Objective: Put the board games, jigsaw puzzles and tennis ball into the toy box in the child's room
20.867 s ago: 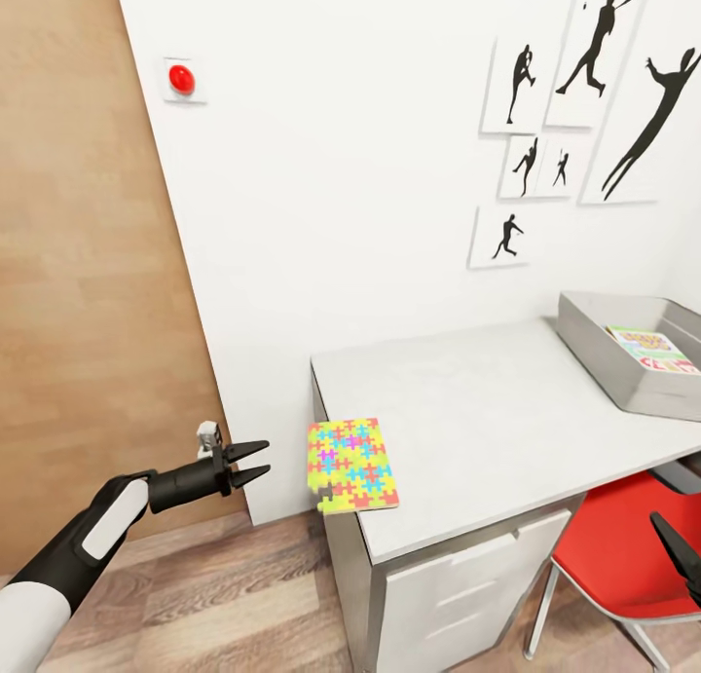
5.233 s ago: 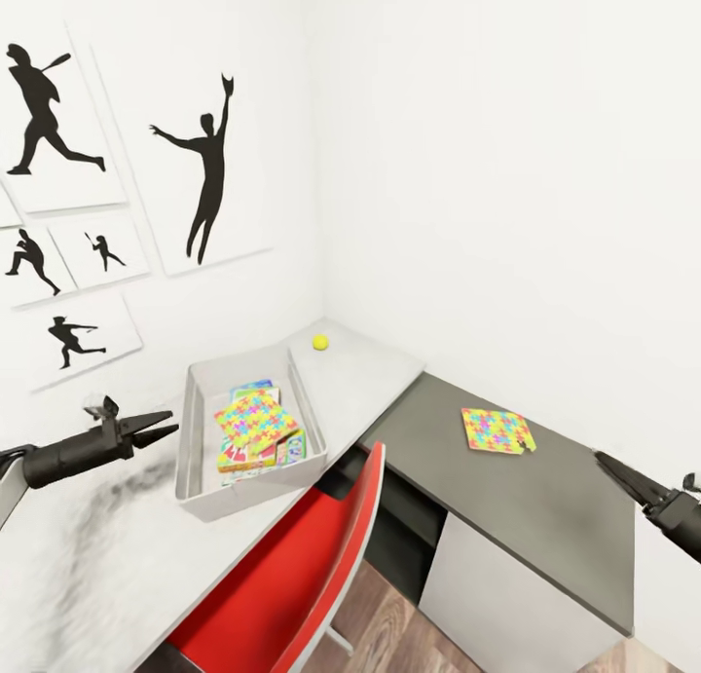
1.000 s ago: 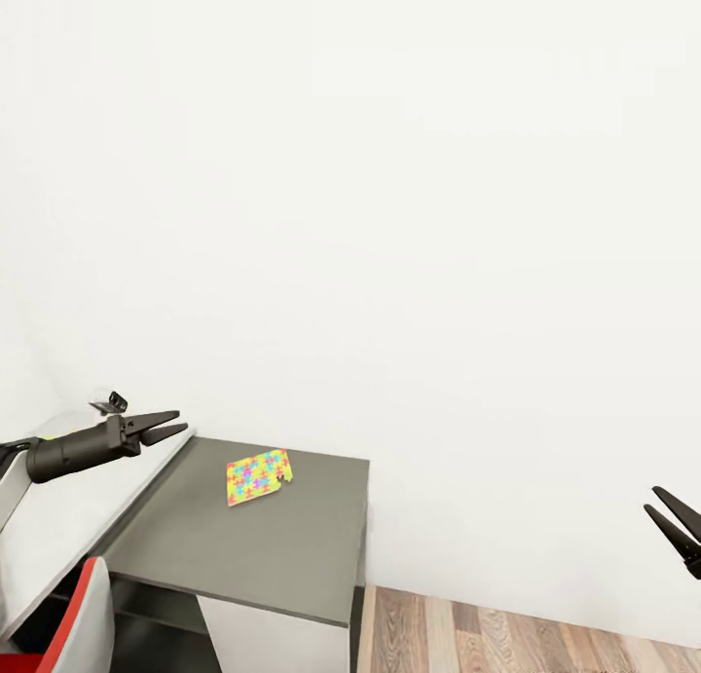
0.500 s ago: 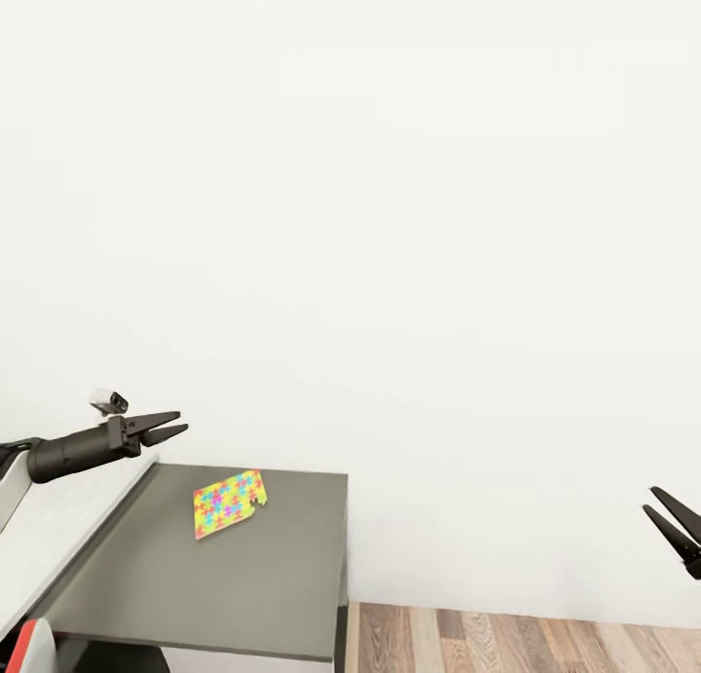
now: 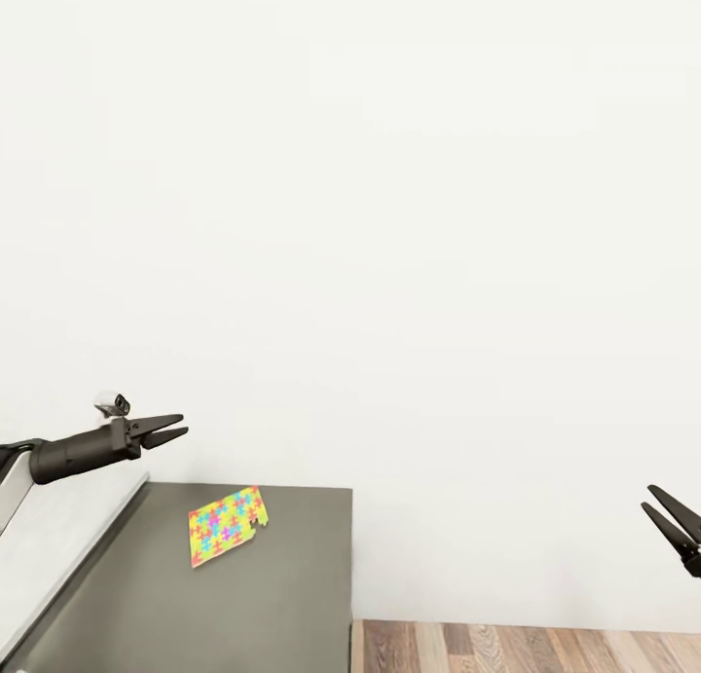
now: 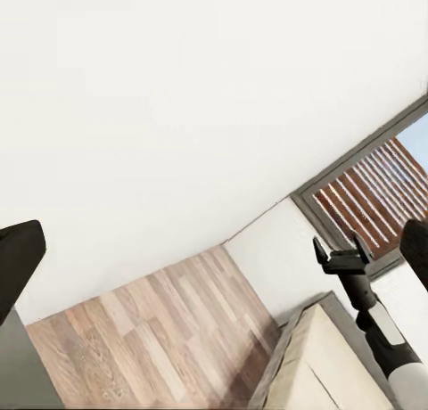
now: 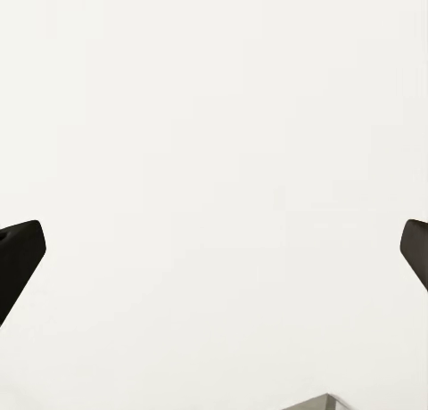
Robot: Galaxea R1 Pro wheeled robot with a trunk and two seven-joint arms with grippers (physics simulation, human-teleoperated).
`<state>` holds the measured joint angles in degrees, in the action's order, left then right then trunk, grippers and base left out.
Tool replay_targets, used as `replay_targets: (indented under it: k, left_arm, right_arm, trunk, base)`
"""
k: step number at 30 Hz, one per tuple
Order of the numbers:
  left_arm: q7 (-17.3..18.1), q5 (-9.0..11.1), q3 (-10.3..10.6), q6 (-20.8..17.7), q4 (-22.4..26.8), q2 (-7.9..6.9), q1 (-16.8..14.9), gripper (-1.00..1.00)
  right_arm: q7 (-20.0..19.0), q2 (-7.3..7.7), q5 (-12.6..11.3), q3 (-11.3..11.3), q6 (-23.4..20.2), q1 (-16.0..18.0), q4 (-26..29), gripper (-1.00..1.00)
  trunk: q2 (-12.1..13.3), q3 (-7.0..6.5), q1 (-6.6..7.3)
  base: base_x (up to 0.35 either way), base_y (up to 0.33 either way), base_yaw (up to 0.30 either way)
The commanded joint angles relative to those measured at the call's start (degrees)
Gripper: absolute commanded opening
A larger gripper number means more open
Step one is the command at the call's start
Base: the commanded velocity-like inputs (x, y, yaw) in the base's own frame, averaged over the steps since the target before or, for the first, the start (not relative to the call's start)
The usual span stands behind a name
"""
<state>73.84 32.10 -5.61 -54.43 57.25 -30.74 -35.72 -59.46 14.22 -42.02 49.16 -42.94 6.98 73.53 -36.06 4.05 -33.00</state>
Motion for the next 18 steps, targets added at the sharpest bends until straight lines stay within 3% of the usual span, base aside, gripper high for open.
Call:
replay_targets:
  k: [1, 8, 12, 17, 18]
  left_arm:
    - [-3.4, -0.3, -0.1, -0.5, 0.0, 0.42, 0.0, 1.00]
    - [-8.9, -0.6, -0.2, -0.7, 0.0, 1.37, 0.0, 1.00]
    - [-17.8, -0.6, -0.2, -0.9, 0.0, 1.85, -0.1, 1.00]
    - [-34.0, -0.5, -0.4, -0.9, -0.1, 4.69, -0.6, 1.00]
    - [-35.8, -0.5, -0.4, -0.9, -0.1, 5.07, -0.6, 1.00]
  right_arm:
    - [1.0, 0.15, -0.2, -0.1, -0.4, 0.1, 0.0, 1.00]
    - [3.4, 0.18, -0.2, -0.3, -0.4, 0.1, 0.1, 1.00]
    - [8.8, 0.34, -0.1, -2.4, -0.8, 0.3, 1.1, 1.00]
    - [24.0, 0.47, -0.2, -9.5, -1.2, 0.6, 5.6, 1.00]
    - [25.8, 0.45, -0.2, -10.3, -1.2, 0.6, 6.2, 1.00]
  trunk:
    - [-0.1, 0.11, -0.03]
    - [-0.1, 0.11, -0.03]
    - [-0.1, 0.11, -0.03]
    - [-0.1, 0.11, -0.03]
    - [-0.1, 0.11, -0.03]
  base:
    - [0.016, 0.164, 0.000]
    - [0.004, 0.043, 0.000]
    - [0.000, 0.004, 0.000]
    - [0.000, 0.000, 0.000]
    - [0.000, 0.000, 0.000]
